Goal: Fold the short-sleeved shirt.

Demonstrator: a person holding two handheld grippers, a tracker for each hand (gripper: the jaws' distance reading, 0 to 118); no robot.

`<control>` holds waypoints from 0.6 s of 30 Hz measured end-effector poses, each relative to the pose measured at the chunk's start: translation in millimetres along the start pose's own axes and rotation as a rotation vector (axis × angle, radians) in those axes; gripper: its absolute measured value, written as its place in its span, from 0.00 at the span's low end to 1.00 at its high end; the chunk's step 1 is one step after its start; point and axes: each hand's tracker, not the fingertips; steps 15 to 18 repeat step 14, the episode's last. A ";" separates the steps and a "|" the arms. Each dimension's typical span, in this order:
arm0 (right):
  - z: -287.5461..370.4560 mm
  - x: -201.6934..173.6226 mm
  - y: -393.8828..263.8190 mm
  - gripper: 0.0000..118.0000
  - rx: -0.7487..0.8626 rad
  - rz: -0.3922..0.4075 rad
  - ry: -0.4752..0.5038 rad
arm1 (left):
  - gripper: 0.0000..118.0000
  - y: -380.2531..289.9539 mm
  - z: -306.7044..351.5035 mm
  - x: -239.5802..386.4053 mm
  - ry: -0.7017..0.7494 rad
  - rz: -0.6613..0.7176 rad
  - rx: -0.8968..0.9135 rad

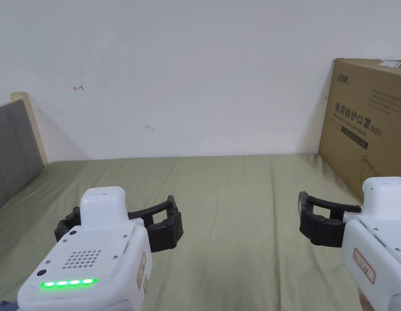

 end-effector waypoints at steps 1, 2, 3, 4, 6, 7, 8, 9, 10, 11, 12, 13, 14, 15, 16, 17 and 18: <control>-0.1 -0.5 -0.5 1.00 -0.002 0.001 0.001 | 1.00 -0.6 -0.5 -0.3 0.007 -0.006 -0.004; -0.2 -1.1 -1.1 1.00 -0.007 0.002 0.002 | 1.00 0.2 -1.6 0.9 0.009 -0.008 -0.007; -0.6 -1.0 -1.8 1.00 -0.009 0.003 0.002 | 1.00 -0.2 -1.9 0.4 0.007 -0.006 -0.010; -0.7 -1.5 -2.6 1.00 -0.012 0.006 0.002 | 1.00 -0.8 -1.9 -0.3 0.004 0.000 -0.013; -0.7 -2.2 -3.8 1.00 -0.017 0.008 0.004 | 1.00 -1.0 -1.2 1.0 0.006 0.008 -0.014; -0.8 -1.8 -4.3 1.00 -0.019 0.008 0.004 | 1.00 -1.8 0.0 1.2 0.007 0.007 -0.013; -0.8 -2.0 -4.8 1.00 -0.022 0.007 0.004 | 1.00 -2.3 0.7 0.9 0.003 0.008 -0.013; -0.8 -2.1 -5.2 1.00 -0.023 0.005 0.005 | 1.00 -2.5 0.6 1.1 -0.007 0.011 -0.018; -1.0 -2.3 -5.6 1.00 -0.026 0.003 0.006 | 1.00 -2.2 0.1 3.1 -0.014 0.014 -0.023; -1.5 -1.9 -6.6 1.00 -0.028 0.001 0.006 | 1.00 -2.7 0.0 4.0 -0.016 0.017 -0.026; -1.8 -1.9 -7.2 1.00 -0.029 0.000 0.005 | 1.00 -3.6 0.2 4.4 -0.022 0.020 -0.027; -2.0 -2.0 -7.6 1.00 -0.029 -0.001 0.005 | 1.00 -4.4 0.1 4.6 -0.033 0.022 -0.031; -2.2 -2.1 -7.9 1.00 -0.030 -0.004 0.005 | 1.00 -3.6 -0.6 6.3 -0.032 0.025 -0.033; -2.2 -2.1 -7.9 1.00 -0.030 -0.004 0.005 | 1.00 -3.6 -0.6 6.3 -0.032 0.025 -0.033; -2.2 -2.1 -7.9 1.00 -0.030 -0.004 0.005 | 1.00 -3.6 -0.6 6.3 -0.032 0.025 -0.033; -2.2 -2.1 -7.9 1.00 -0.030 -0.004 0.005 | 1.00 -3.6 -0.6 6.3 -0.032 0.025 -0.033; -2.2 -2.1 -7.9 1.00 -0.030 -0.004 0.005 | 1.00 -3.6 -0.6 6.3 -0.032 0.025 -0.033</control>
